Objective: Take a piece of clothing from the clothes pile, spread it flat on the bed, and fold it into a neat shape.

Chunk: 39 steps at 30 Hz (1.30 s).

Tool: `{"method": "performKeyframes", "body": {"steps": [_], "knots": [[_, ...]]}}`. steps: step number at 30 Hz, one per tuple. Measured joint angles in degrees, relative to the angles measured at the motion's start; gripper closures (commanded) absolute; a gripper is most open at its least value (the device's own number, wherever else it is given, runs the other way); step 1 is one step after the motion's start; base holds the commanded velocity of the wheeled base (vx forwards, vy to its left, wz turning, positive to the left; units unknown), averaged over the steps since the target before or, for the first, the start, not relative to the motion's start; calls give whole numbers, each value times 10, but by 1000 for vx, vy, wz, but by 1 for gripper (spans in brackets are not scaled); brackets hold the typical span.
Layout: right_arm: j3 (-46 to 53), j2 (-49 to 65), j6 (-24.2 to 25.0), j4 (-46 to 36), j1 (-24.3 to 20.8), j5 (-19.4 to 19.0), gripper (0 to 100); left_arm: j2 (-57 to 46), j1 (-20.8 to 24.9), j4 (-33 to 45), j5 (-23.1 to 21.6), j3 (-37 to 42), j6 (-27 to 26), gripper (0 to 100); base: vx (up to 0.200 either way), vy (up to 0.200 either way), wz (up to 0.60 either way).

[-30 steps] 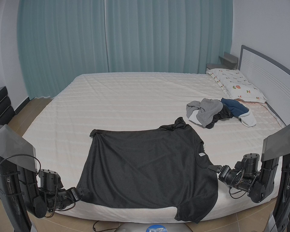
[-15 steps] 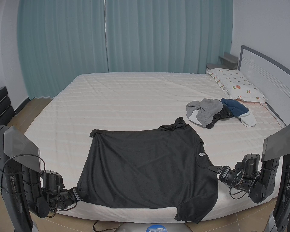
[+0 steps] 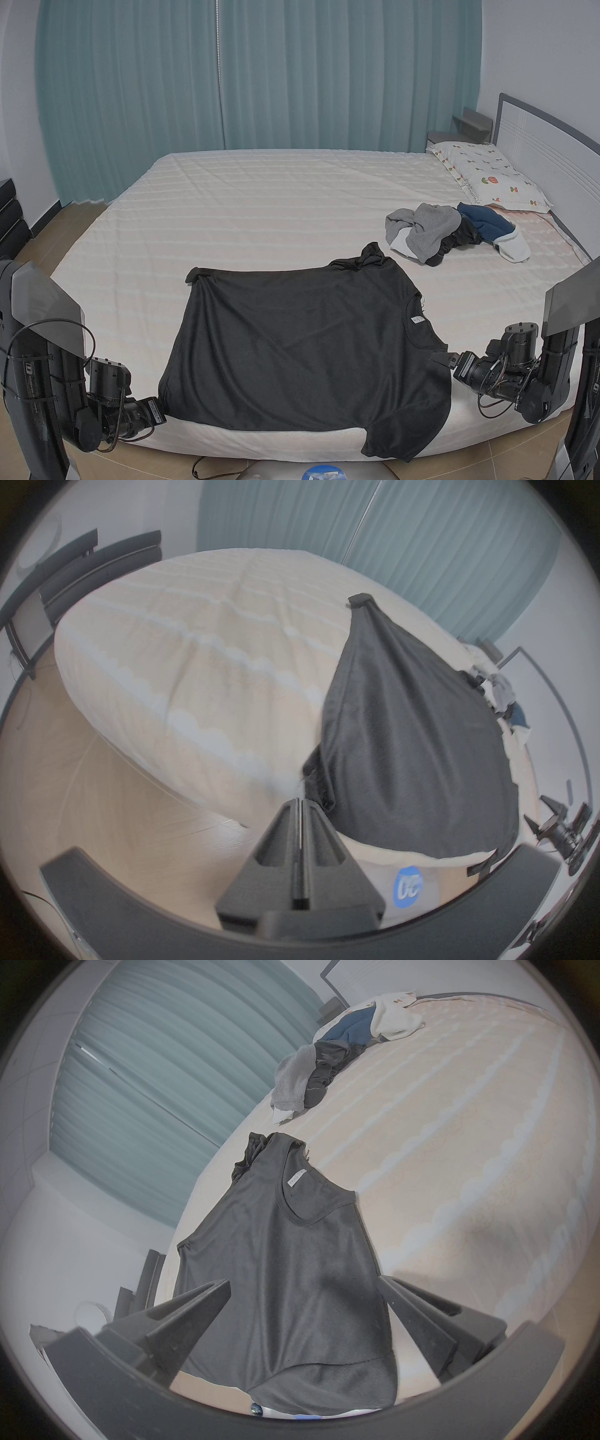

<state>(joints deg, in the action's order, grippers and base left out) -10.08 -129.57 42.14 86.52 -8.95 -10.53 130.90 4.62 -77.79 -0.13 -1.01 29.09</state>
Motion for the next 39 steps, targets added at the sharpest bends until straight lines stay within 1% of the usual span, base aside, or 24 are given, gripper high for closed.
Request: {"method": "performKeyframes", "body": {"steps": [3,8,14,15,19,21,23,30,39], "knots": [[7,0,-16,-1,0,0,0,-1,0,25,10,0,-14,100,0,0,0],[12,-1,-20,-1,1,1,0,-11,0,44,13,0,-18,100,0,0,0],[14,-6,-21,-1,1,1,0,-28,-3,8,7,0,-3,100,0,0,0],[14,-7,-21,0,1,1,0,-31,-4,6,6,0,0,0,0,0,0],[14,-9,-21,-1,1,1,0,-45,-7,5,-14,0,6,0,0,0,0],[13,-9,-21,0,1,1,0,-49,-8,6,-31,0,13,0,0,0,0],[12,-10,-21,0,1,1,0,-52,-9,6,-55,0,32,0,0,0,0],[10,-15,-21,0,1,1,0,-50,-6,-3,-102,0,60,0,0,0,0],[8,-18,-21,0,0,1,0,-25,-6,-7,-107,-23,66,0,0,0,0]]}}
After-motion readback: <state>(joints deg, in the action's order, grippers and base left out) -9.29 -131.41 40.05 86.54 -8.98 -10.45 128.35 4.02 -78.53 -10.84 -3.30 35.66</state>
